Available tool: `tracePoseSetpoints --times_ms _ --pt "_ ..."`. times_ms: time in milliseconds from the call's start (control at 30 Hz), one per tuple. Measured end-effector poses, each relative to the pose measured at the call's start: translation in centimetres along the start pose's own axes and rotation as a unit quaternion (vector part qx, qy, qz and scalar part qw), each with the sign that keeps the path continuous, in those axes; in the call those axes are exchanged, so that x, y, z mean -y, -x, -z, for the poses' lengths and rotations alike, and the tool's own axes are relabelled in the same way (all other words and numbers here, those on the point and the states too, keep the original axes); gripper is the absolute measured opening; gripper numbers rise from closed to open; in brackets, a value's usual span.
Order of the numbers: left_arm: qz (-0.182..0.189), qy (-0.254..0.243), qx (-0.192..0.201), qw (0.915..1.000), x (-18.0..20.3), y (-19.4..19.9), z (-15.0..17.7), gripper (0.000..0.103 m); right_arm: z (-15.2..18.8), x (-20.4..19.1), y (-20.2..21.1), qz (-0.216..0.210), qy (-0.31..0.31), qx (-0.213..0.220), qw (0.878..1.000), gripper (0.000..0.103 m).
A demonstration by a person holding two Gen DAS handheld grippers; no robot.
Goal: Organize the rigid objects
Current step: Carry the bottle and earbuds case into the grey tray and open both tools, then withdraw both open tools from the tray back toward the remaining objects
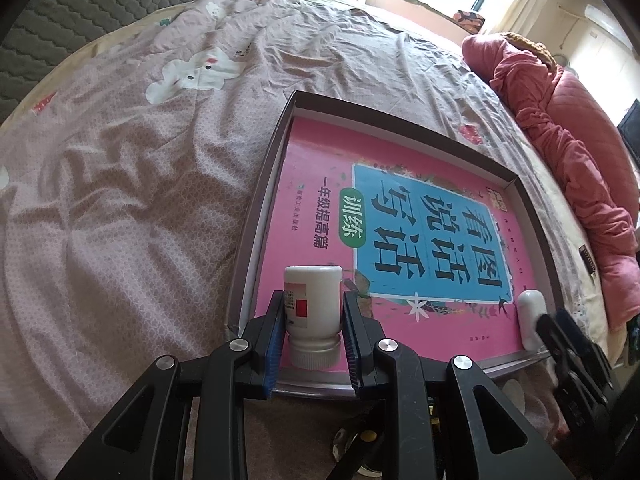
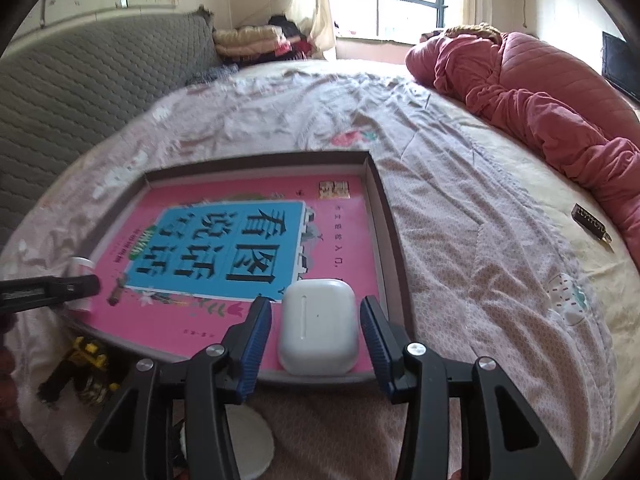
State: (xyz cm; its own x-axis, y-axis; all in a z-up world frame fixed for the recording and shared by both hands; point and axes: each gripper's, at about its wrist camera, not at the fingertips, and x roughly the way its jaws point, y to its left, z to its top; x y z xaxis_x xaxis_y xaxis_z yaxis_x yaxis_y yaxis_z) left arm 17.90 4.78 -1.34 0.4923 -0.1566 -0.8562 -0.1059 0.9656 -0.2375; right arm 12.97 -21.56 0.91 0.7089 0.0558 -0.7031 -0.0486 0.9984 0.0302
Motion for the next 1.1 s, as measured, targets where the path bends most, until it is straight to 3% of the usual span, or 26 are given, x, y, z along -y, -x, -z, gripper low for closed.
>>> tracePoseSetpoints --times_ms 167,400,600,733,900,1100 --pt "-0.016 -0.009 0.000 0.9998 0.5 -0.4 -0.2 0.027 0.8 0.5 1.8 -0.010 -0.010 0.037 0.999 0.050" --pt "-0.034 -0.012 0.011 0.9993 0.8 -0.6 -0.2 0.027 1.5 1.2 2.0 -0.007 -0.028 0.058 0.998 0.050" --pt "-0.051 -0.028 0.018 0.9981 1.3 -0.7 0.0 0.029 1.6 0.8 1.4 -0.012 -0.018 0.057 0.998 0.050" --pt "-0.052 -0.024 0.023 0.9981 1.3 -0.4 0.3 0.030 1.7 0.9 1.2 -0.015 -0.019 0.061 0.998 0.050" --pt "-0.054 -0.024 0.034 0.9976 1.4 0.2 0.7 0.039 1.6 1.5 1.0 -0.016 -0.033 0.061 0.997 0.051" --pt "-0.043 -0.011 0.043 0.9981 1.0 1.1 0.7 0.040 1.4 2.1 0.9 -0.016 -0.043 0.060 0.997 0.051"
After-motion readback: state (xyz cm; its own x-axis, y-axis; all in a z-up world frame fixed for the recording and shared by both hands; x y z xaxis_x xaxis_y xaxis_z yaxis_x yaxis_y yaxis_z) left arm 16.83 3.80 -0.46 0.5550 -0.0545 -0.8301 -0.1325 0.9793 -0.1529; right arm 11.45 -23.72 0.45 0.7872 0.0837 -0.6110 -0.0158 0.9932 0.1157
